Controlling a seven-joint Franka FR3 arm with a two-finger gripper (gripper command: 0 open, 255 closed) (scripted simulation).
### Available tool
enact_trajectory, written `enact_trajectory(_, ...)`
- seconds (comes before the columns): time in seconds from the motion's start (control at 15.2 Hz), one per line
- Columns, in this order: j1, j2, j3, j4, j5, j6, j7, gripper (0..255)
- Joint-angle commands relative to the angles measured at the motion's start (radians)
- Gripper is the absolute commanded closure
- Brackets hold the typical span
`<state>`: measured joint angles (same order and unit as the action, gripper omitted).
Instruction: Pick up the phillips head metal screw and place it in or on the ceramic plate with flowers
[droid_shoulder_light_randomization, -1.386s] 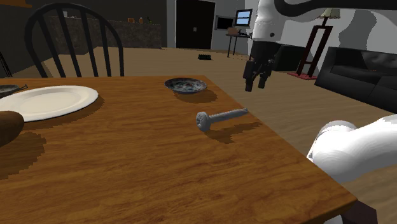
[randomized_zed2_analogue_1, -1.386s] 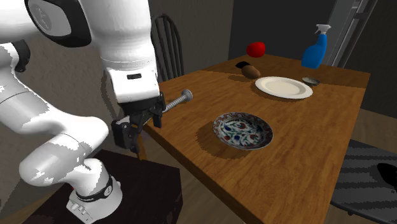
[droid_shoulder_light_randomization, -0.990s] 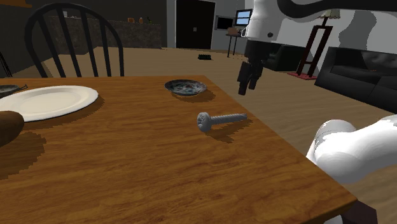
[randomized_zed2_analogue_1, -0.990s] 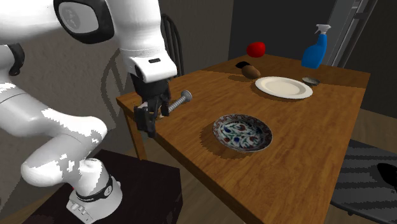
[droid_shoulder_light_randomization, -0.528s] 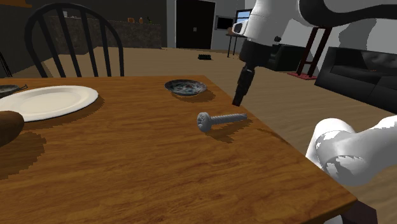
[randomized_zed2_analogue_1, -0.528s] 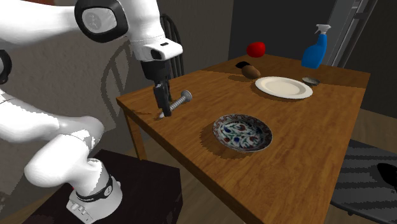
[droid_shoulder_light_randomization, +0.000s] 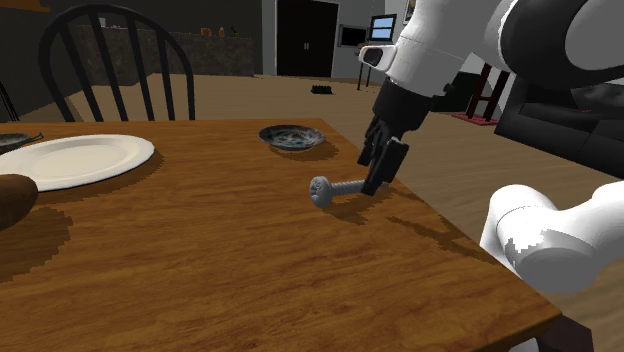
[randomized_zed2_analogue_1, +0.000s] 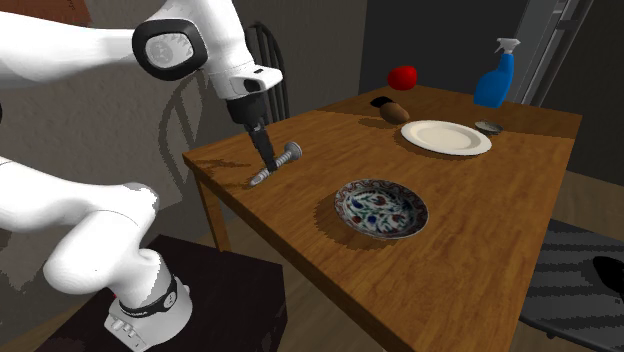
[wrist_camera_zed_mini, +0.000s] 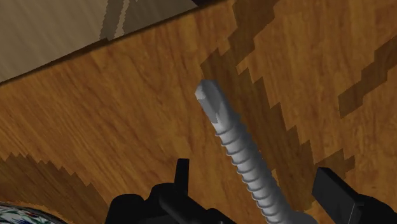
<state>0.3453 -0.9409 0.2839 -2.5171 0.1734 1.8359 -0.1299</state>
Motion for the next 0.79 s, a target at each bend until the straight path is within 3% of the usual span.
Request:
enact_trajectory(0.0,0.001,0.004,0.005,-0.026,0.003,0.031,-0.003,0)
enact_trajectory(0.73,0.002,0.009,0.011,-0.056,0.008,0.067,-0.004,0)
